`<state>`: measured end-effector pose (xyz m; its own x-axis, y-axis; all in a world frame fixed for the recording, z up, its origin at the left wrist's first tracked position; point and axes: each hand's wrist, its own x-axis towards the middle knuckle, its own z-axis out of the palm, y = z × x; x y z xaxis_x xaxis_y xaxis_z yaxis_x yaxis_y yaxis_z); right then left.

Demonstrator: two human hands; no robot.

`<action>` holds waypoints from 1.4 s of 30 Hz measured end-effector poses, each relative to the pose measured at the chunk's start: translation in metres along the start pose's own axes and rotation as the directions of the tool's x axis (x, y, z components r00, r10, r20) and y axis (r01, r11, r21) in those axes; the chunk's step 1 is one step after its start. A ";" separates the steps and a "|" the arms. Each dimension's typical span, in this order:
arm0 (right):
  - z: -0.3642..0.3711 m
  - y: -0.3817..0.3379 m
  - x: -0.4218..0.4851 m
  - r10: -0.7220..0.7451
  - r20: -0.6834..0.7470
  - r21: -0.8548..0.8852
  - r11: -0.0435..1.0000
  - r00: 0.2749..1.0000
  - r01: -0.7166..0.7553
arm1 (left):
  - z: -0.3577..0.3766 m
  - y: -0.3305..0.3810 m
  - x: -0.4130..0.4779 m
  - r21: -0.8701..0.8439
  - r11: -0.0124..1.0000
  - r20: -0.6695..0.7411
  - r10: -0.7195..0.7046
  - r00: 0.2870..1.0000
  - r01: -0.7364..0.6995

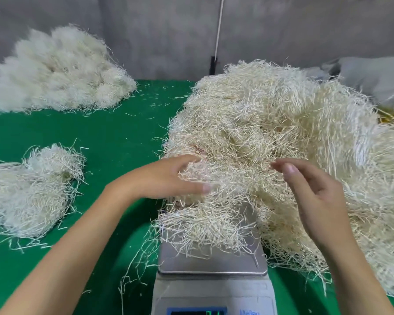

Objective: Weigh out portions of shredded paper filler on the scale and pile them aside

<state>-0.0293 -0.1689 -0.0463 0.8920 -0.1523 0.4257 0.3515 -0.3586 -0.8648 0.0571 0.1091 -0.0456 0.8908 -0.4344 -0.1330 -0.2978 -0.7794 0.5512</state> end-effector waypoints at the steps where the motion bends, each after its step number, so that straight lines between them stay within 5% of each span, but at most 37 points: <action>1: 0.001 0.000 -0.001 0.009 -0.003 0.011 1.000 1.000 -0.009 | 0.004 0.000 0.003 0.051 0.999 0.025 -0.011 1.000 0.009; 4: 0.002 -0.001 -0.006 0.022 -0.006 0.018 1.000 1.000 -0.022 | 0.013 0.000 0.008 0.098 0.995 0.009 -0.012 1.000 0.011; 7: -0.001 0.001 -0.012 0.028 -0.046 0.049 0.998 0.999 -0.026 | 0.005 0.008 0.000 0.019 0.999 -0.202 0.041 0.979 -0.038; 13: -0.005 0.000 -0.012 0.032 -0.147 0.109 0.994 0.989 -0.016 | -0.041 0.057 -0.039 -0.236 0.902 -0.594 0.160 0.789 -0.361; 17: 0.000 -0.011 -0.014 -0.008 -0.186 0.126 0.992 0.983 0.032 | -0.046 0.073 -0.061 -0.206 0.862 -0.495 0.317 0.809 -0.464; 20: 0.003 -0.015 -0.017 -0.043 -0.184 0.104 0.993 0.982 0.063 | -0.025 0.060 -0.056 -0.175 0.908 -0.226 0.340 0.913 -0.382; 25: 0.010 -0.010 -0.025 0.006 -0.066 0.027 1.000 0.998 -0.004 | 0.017 0.023 -0.046 0.093 0.931 0.113 0.342 0.933 -0.353; 28: 0.012 -0.007 -0.028 0.010 0.026 -0.024 1.000 1.000 -0.009 | 0.018 0.014 -0.047 0.141 0.924 0.105 0.342 0.934 -0.354; 34: 0.009 -0.006 -0.027 -0.101 0.148 0.023 0.995 0.984 0.099 | -0.004 0.020 -0.055 -0.088 0.936 -0.068 0.337 0.939 -0.342; 38: 0.004 -0.009 -0.019 -0.125 0.078 0.106 0.988 0.989 0.116 | -0.005 0.026 -0.051 -0.199 0.925 -0.236 0.275 0.932 -0.323; 42: -0.004 -0.024 -0.011 0.022 -0.001 0.088 0.996 1.000 -0.022 | -0.011 0.035 -0.042 -0.216 0.932 -0.346 0.205 0.915 -0.291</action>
<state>-0.0487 -0.1626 -0.0292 0.8992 -0.1612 0.4068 0.3557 -0.2724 -0.8940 0.0130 0.1054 -0.0113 0.8732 -0.4015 0.2764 -0.4624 -0.5030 0.7301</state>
